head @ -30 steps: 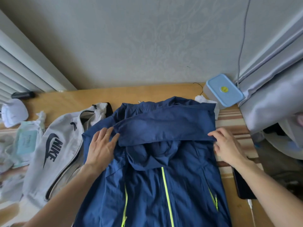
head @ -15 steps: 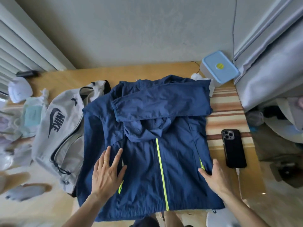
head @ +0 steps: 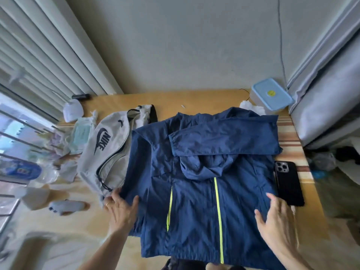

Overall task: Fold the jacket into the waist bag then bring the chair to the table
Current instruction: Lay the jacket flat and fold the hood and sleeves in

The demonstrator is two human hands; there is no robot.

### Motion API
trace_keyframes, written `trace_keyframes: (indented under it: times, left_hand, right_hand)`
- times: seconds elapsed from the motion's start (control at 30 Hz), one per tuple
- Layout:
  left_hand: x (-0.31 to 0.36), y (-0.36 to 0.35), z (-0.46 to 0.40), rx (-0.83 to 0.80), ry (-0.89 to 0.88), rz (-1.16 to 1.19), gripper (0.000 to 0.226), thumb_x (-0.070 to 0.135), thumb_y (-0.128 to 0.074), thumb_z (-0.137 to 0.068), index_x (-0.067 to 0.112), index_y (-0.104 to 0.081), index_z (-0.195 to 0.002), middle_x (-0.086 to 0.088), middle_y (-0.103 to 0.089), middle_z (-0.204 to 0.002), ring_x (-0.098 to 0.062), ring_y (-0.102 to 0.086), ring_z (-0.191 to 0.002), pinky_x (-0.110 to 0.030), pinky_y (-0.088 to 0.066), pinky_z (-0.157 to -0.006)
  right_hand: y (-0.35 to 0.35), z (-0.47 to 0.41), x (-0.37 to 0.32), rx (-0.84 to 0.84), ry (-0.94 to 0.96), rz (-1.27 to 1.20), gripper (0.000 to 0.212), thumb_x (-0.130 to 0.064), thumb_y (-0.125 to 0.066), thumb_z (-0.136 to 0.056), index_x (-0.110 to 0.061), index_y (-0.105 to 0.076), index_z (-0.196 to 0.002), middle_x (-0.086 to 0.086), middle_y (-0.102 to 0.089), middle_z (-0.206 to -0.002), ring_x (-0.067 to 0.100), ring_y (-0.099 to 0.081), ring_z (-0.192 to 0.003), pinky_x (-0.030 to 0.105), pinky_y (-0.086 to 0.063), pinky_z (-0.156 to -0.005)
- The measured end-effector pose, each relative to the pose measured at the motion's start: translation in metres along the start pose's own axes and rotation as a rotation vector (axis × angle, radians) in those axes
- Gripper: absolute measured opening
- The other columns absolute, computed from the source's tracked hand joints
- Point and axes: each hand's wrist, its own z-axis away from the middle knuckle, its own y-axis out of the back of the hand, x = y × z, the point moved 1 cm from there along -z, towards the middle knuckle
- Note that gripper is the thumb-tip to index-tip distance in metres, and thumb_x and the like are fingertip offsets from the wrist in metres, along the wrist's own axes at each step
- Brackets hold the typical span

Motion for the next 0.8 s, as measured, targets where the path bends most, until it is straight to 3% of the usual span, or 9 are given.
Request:
trace_keyframes:
  times: [0.1,0.2,0.27,0.33,0.5,0.6,0.67,0.73,0.8]
  left_hand:
    - [-0.017,-0.002,-0.005,-0.026,0.069,-0.001,0.083,0.033,-0.078,-0.078,0.007,-0.031,-0.141,-0.025,-0.050,-0.133,-0.046,-0.048,-0.126,-0.055,-0.046,-0.098]
    - [-0.030,-0.006,-0.007,-0.148,0.080,-0.010,0.068,0.027,-0.075,-0.080,0.015,-0.044,-0.139,-0.014,-0.069,-0.102,-0.039,-0.067,-0.101,-0.042,-0.054,-0.077]
    - [-0.033,-0.002,-0.010,-0.142,0.070,0.012,0.021,0.025,-0.072,-0.083,0.016,-0.068,-0.102,-0.010,-0.072,-0.086,-0.035,-0.069,-0.085,-0.040,-0.056,-0.073]
    - [-0.032,0.016,-0.017,0.025,0.067,0.165,0.008,0.025,-0.068,-0.089,0.020,-0.066,-0.082,-0.009,-0.070,-0.078,-0.035,-0.068,-0.079,-0.039,-0.054,-0.069]
    - [0.001,0.115,-0.075,0.476,-0.037,0.373,0.016,0.014,-0.050,-0.095,0.024,-0.056,-0.104,-0.020,-0.071,-0.098,-0.039,-0.064,-0.087,-0.045,-0.047,-0.070]
    - [0.042,0.177,-0.114,0.669,-0.201,0.449,0.020,0.013,-0.049,-0.091,0.024,-0.056,-0.106,-0.019,-0.069,-0.103,-0.036,-0.062,-0.090,-0.045,-0.045,-0.075]
    - [0.070,0.207,-0.133,0.775,-0.353,0.475,0.022,0.013,-0.052,-0.090,0.019,-0.061,-0.109,-0.016,-0.068,-0.112,-0.033,-0.063,-0.100,-0.045,-0.049,-0.083]
    - [0.102,0.228,-0.143,0.858,-0.537,0.482,0.022,0.012,-0.055,-0.091,0.021,-0.065,-0.109,-0.012,-0.067,-0.123,-0.027,-0.062,-0.114,-0.043,-0.052,-0.095]
    - [0.144,0.246,-0.143,0.920,-0.774,0.508,0.026,0.004,-0.057,-0.092,0.023,-0.063,-0.108,-0.014,-0.066,-0.128,-0.023,-0.060,-0.122,-0.044,-0.052,-0.099]
  right_hand:
    - [-0.016,-0.008,-0.056,-0.110,0.299,-0.085,0.052,-0.010,-0.080,-0.081,-0.002,-0.059,-0.128,0.015,-0.063,-0.123,0.037,-0.063,-0.112,0.046,-0.052,-0.095]
    - [-0.042,-0.017,-0.104,-0.285,0.386,-0.159,0.054,-0.019,-0.069,-0.092,-0.010,-0.048,-0.141,0.007,-0.054,-0.139,0.027,-0.055,-0.127,0.034,-0.045,-0.106]
    - [-0.057,-0.024,-0.124,-0.390,0.357,-0.141,0.057,-0.026,-0.064,-0.095,-0.014,-0.040,-0.146,0.005,-0.048,-0.145,0.026,-0.052,-0.130,0.032,-0.043,-0.106]
    - [-0.065,-0.031,-0.135,-0.416,0.328,-0.060,0.055,-0.031,-0.062,-0.096,-0.017,-0.040,-0.145,0.003,-0.047,-0.143,0.025,-0.051,-0.127,0.032,-0.043,-0.103]
    - [-0.064,-0.046,-0.146,-0.423,0.274,0.025,0.040,-0.030,-0.063,-0.095,-0.019,-0.051,-0.132,0.001,-0.054,-0.131,0.024,-0.059,-0.119,0.032,-0.048,-0.092]
    - [-0.057,-0.060,-0.160,-0.114,0.359,-0.105,0.021,-0.013,-0.070,-0.087,-0.015,-0.064,-0.107,0.001,-0.061,-0.107,0.026,-0.065,-0.096,0.036,-0.054,-0.074]
    - [-0.055,-0.073,-0.174,0.087,0.433,-0.149,0.026,-0.012,-0.070,-0.087,-0.014,-0.063,-0.112,0.004,-0.058,-0.114,0.025,-0.059,-0.098,0.036,-0.054,-0.082]
    - [-0.057,-0.091,-0.188,-0.004,0.491,-0.044,0.040,-0.022,-0.065,-0.093,-0.013,-0.057,-0.132,0.010,-0.053,-0.135,0.029,-0.054,-0.115,0.041,-0.049,-0.099]
    - [-0.068,-0.108,-0.194,-0.339,0.407,0.023,0.051,-0.033,-0.055,-0.100,-0.012,-0.047,-0.146,0.010,-0.044,-0.152,0.031,-0.044,-0.134,0.041,-0.039,-0.112]
